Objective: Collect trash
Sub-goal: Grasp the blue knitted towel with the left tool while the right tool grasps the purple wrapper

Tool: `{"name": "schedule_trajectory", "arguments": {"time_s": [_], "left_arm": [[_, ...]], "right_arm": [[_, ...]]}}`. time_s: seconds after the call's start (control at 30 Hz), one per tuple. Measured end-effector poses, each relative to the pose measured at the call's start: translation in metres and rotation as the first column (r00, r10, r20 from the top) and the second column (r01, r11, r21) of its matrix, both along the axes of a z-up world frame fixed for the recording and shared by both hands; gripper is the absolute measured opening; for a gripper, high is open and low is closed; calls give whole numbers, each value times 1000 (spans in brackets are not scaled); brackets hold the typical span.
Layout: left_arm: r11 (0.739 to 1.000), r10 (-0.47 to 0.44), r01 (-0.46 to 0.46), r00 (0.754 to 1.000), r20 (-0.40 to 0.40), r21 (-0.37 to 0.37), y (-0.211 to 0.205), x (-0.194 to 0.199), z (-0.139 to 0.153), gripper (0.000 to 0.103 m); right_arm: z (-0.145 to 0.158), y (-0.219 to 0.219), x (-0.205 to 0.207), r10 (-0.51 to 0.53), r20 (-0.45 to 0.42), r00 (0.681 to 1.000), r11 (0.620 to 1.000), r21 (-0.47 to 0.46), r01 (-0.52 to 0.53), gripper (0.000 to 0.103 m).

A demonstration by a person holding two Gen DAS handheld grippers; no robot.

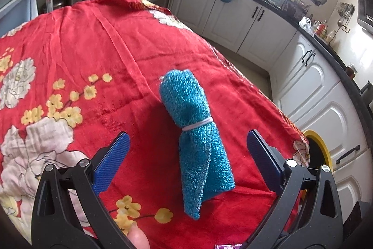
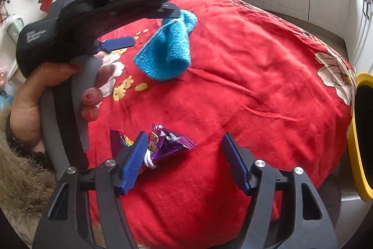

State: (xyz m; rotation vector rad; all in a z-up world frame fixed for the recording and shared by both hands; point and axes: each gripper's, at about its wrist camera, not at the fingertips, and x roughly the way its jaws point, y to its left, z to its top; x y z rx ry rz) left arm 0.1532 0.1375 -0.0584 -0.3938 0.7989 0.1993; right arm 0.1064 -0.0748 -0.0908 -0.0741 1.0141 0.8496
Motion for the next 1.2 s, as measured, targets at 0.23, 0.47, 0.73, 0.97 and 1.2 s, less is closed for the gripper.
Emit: {"name": "schedule_trajectory", "arguments": {"time_s": [0.23,0.47,0.73,0.97,1.2], "left_arm": [[1000,-25,24,999,-32,-16,-3,8,-14,86],[998,-52,50,996,-69,-41,-7,12,-29,50],[996,-91,90,993,-75,-17,-14,13,-27,21],[995,-97,96,993,-60,-17,-18,12,-21,13],[991,-134,134,991,-24,-2,-34,12,-7,12]], "right_arm": [[-4,14,-13,93,-15,996,996,17,-92,35],[3,12,-21,131,11,991,990,50,-131,21],[17,-6,-22,99,61,993,993,54,-103,21],[21,-30,-9,42,98,994,997,67,-49,20],[30,-54,5,-32,126,991,996,91,20,18]]}}
